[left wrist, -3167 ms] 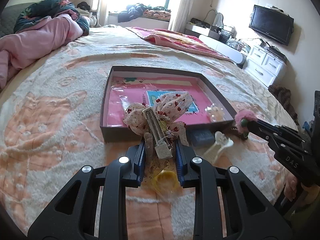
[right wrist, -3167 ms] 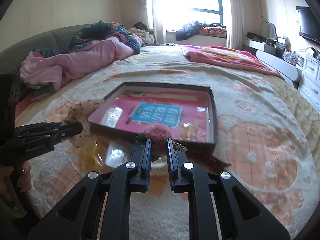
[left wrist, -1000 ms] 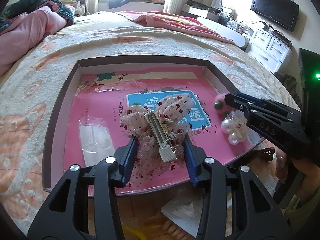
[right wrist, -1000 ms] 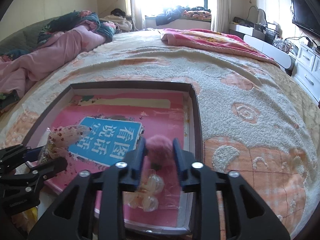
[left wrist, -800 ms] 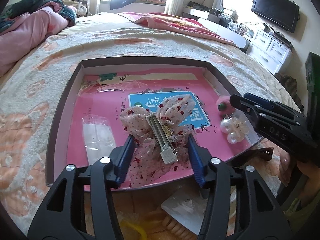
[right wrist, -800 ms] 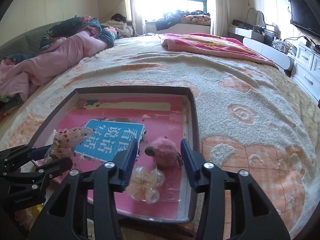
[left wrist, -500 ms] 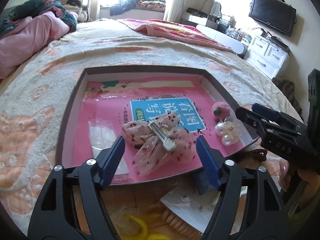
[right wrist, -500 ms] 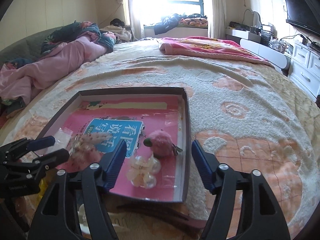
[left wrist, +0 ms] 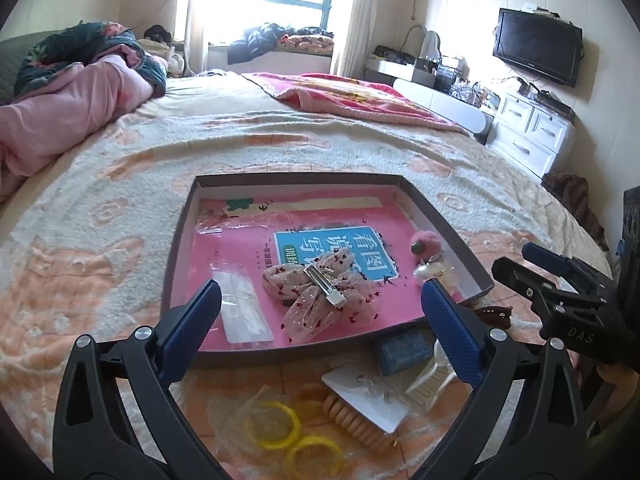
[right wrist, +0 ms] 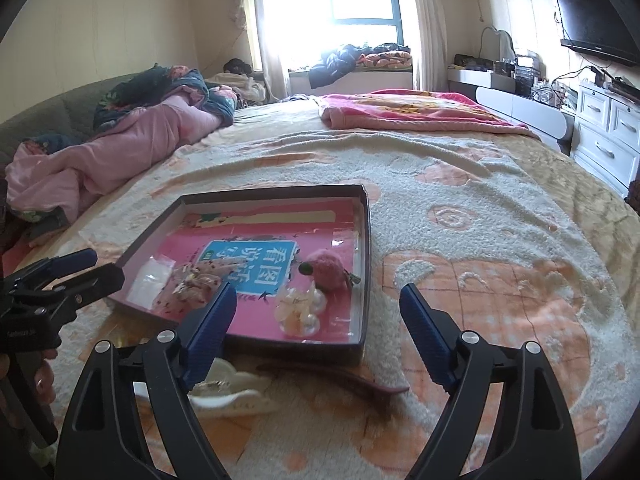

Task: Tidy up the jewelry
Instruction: 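Withdraw both open tools from the tray, then move the right tool around the white claw clip while the left tool approaches the yellow bangles bag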

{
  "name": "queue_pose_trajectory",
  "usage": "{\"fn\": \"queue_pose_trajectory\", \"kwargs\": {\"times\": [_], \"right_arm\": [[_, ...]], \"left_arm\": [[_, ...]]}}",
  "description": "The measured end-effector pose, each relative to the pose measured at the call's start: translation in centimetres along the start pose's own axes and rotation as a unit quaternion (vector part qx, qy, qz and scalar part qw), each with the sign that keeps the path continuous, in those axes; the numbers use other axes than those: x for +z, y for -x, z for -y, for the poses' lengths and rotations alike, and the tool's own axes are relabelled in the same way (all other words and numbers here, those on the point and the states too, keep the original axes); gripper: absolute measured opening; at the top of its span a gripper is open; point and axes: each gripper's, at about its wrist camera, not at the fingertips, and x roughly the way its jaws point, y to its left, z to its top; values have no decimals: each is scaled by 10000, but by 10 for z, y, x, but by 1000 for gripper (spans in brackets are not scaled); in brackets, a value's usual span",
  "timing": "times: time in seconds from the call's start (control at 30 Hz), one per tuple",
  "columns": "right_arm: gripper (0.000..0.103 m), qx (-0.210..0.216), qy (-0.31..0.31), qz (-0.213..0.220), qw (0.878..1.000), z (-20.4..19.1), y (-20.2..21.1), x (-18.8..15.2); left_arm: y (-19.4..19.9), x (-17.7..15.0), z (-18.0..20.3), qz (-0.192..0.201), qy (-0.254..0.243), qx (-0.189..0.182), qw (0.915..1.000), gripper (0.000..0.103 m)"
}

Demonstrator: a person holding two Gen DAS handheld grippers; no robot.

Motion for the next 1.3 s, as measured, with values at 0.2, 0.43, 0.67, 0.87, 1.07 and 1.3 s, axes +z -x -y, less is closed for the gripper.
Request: {"fn": "queue_pose_trajectory", "kwargs": {"times": [0.2,0.43,0.67,0.87,1.07,1.3], "right_arm": [[85,97,24,99,9999,-9,23,-3],[85,124,215,231,9994,-22,42,-7],[85,213,366,249,9988,-35,55,-14],[85,285,450,214,9984,-44,60,-17],[85,348,528,126,9979,-52,60,-23],[85,402,646,-58,9971,-61,53,-34]], "left_arm": [[15,-3,-1,79,32,41,10000,92],[31,-9,-2,117,44,66,9999,92],[46,-17,-8,142,79,126,9998,92],[55,-25,-18,140,171,199,9996,92],[61,-31,-27,113,243,273,9993,92],[63,-42,-36,9,273,347,9990,92]]}}
